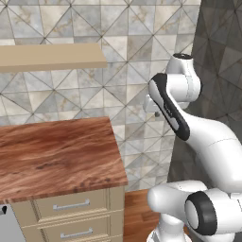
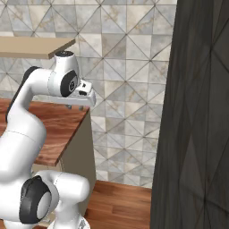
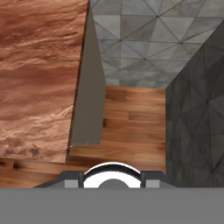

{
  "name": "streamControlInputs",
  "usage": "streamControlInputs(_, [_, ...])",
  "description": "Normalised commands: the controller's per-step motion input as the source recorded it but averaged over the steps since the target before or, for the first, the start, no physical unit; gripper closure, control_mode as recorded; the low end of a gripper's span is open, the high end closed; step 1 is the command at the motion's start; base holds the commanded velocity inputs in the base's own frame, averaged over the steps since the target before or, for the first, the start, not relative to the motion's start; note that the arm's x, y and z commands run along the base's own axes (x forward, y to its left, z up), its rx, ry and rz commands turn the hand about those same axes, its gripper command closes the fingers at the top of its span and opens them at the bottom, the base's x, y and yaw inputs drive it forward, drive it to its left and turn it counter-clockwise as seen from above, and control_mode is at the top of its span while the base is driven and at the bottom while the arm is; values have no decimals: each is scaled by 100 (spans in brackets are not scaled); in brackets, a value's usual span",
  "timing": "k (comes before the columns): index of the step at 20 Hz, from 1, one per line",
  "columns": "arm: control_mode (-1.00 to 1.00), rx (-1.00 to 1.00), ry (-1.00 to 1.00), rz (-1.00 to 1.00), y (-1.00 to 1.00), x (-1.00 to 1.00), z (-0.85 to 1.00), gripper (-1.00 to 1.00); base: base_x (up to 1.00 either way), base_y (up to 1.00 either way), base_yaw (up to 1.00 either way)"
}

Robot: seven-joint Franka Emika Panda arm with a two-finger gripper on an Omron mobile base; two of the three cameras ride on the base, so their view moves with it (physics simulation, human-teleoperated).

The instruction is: Take the tongs from the drawer on the left and place them on the dining counter next to the tray containing the hot dog.

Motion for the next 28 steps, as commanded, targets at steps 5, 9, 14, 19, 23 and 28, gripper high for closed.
streamControlInputs(5, [-100, -3, 0, 0, 4, -18, -9, -100, 0, 0, 0])
streamControlInputs(9, [-100, -9, 0, 4, 28, -23, -25, -100, 0, 0, 0])
streamControlInputs(14, [-100, -4, 0, 16, 44, -4, -28, -100, 0, 0, 0])
streamControlInputs(19, [-100, 0, 0, 24, 43, 0, -22, -100, 0, 0, 0])
streamControlInputs(23, [-100, -4, 0, 28, 49, 0, -28, -100, 0, 0, 0])
streamControlInputs(28, [-100, -12, 2, 26, 52, 0, -27, -100, 0, 0, 0])
